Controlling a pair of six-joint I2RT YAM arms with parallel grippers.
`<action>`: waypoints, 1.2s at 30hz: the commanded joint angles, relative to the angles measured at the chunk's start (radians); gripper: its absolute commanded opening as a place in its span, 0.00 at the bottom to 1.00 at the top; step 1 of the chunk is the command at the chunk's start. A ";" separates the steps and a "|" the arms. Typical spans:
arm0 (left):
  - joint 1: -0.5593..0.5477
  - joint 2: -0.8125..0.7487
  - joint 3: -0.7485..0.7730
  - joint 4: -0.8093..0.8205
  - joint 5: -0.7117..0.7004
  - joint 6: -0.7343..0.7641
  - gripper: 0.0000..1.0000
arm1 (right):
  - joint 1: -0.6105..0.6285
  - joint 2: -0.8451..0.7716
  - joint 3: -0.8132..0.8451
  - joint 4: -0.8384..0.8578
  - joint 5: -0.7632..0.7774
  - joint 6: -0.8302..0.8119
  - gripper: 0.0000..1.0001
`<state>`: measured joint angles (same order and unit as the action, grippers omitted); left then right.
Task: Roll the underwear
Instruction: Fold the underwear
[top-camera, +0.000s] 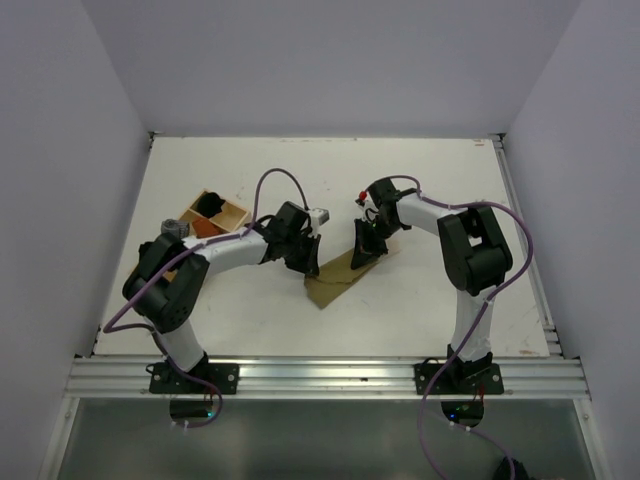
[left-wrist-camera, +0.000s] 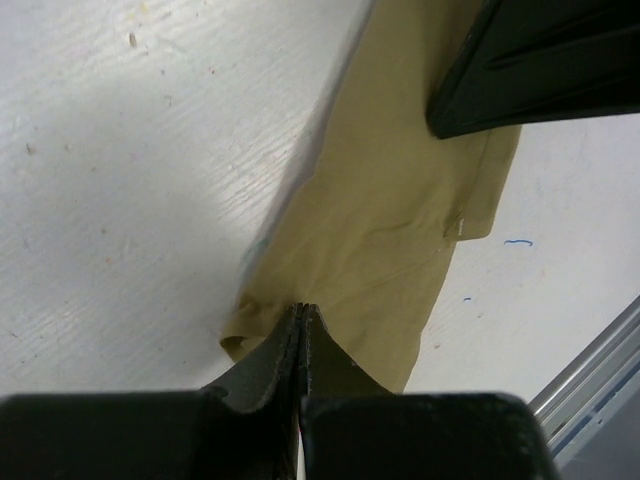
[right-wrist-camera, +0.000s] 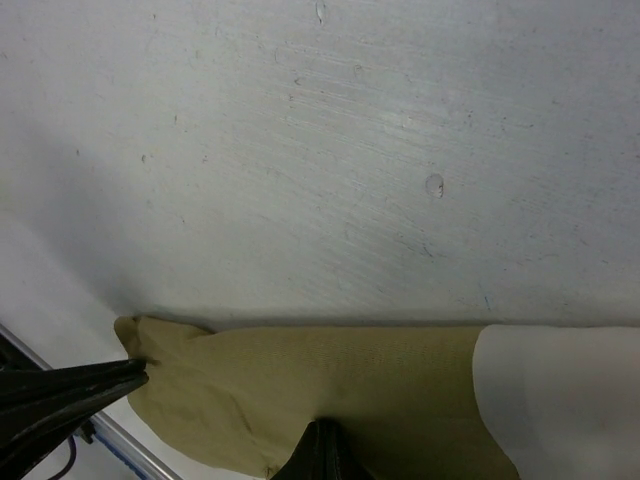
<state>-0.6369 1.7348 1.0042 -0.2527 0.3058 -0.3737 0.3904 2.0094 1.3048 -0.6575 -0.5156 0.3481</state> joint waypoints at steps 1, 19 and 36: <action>0.006 -0.043 -0.044 0.012 -0.027 0.019 0.00 | -0.004 0.009 0.019 -0.008 0.006 -0.004 0.00; 0.006 -0.122 0.054 -0.103 -0.096 -0.019 0.04 | -0.007 -0.040 0.206 -0.146 0.098 -0.021 0.10; -0.150 -0.163 -0.048 -0.051 -0.105 -0.223 0.00 | -0.087 0.175 0.628 -0.326 0.387 -0.129 0.22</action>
<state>-0.7380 1.5566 0.9710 -0.3599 0.1989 -0.5259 0.3168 2.1311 1.8259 -0.9386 -0.1947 0.2485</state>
